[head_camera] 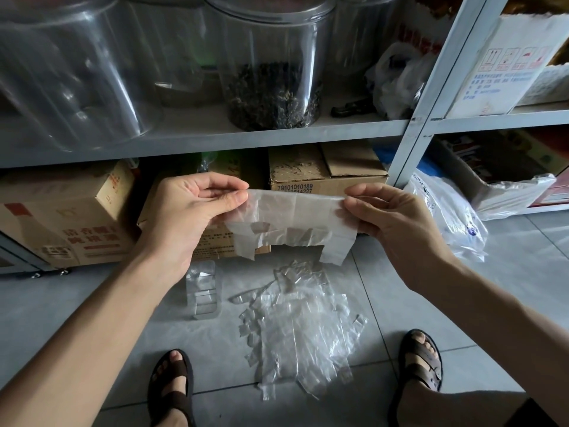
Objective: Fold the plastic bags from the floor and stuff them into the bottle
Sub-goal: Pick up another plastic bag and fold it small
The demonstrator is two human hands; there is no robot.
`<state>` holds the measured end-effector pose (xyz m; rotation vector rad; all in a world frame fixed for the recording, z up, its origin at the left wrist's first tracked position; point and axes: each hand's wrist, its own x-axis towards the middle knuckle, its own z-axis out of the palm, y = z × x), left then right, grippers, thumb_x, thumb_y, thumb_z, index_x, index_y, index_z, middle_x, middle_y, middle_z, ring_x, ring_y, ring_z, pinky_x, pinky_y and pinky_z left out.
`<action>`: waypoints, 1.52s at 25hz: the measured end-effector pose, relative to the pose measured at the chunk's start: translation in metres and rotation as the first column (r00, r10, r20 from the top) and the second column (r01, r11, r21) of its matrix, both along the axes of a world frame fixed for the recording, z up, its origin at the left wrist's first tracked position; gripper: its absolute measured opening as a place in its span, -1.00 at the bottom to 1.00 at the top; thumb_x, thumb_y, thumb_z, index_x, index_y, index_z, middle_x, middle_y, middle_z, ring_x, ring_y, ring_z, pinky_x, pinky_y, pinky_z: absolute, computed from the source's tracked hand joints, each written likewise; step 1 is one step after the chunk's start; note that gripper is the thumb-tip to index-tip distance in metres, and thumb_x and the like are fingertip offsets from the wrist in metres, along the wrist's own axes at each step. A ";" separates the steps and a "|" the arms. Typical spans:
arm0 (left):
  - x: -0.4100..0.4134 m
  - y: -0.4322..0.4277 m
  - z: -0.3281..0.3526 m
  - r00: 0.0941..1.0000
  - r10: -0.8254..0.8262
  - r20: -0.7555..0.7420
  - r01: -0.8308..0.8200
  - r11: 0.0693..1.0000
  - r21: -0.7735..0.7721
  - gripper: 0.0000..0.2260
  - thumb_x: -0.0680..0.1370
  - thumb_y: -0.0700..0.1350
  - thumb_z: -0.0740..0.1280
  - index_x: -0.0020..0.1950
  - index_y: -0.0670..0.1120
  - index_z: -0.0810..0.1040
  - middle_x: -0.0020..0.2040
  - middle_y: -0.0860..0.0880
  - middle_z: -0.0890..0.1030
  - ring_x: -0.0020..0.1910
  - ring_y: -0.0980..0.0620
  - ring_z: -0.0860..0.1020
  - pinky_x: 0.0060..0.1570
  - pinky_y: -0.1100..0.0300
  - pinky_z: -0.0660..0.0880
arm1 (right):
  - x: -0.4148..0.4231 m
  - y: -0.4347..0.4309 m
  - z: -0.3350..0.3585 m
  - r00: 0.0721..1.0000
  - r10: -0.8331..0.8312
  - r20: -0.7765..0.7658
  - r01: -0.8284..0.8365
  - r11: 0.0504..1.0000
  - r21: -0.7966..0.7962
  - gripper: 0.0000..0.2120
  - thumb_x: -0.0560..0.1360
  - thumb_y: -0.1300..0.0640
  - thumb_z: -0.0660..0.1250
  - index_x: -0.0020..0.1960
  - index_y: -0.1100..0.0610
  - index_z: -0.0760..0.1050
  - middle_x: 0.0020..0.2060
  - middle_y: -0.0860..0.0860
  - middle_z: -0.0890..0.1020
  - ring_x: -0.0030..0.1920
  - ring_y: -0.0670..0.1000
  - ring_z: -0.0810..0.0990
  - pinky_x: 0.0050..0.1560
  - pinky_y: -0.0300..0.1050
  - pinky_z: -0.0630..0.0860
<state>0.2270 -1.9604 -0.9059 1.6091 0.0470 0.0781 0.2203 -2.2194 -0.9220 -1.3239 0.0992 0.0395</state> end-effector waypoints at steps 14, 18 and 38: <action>0.001 0.006 -0.005 0.994 0.047 0.100 -0.062 0.986 0.156 -0.89 0.41 -0.21 0.51 -0.07 -0.11 0.71 -0.18 -0.13 0.73 -0.18 -0.13 0.68 -0.11 0.09 0.62 | 0.000 0.000 -0.004 0.987 -0.066 0.145 0.109 0.944 -0.313 -0.84 0.39 0.33 0.50 -0.12 0.10 0.68 -0.25 0.05 0.73 -0.21 0.01 0.71 -0.11 -0.16 0.64; 0.002 0.007 -0.007 0.984 0.042 0.175 -0.086 0.964 0.252 -0.91 0.44 -0.21 0.52 -0.10 -0.05 0.72 -0.20 -0.08 0.73 -0.17 -0.19 0.69 -0.03 -0.10 0.63 | 0.000 -0.001 -0.008 0.980 -0.080 0.182 0.148 0.905 -0.398 -0.84 0.39 0.29 0.52 -0.17 0.05 0.68 -0.27 0.00 0.73 -0.23 -0.03 0.69 -0.07 -0.13 0.63; 0.002 0.000 -0.005 0.956 -0.033 0.292 -0.073 0.936 0.344 -0.93 0.55 -0.20 0.42 -0.08 -0.03 0.67 -0.25 0.14 0.70 -0.25 0.24 0.62 -0.25 0.43 0.45 | 0.006 -0.009 -0.003 0.960 -0.002 0.281 0.128 0.892 -0.433 -0.83 0.54 0.32 0.37 -0.10 0.06 0.61 -0.25 0.01 0.69 -0.19 -0.01 0.63 -0.01 0.03 0.60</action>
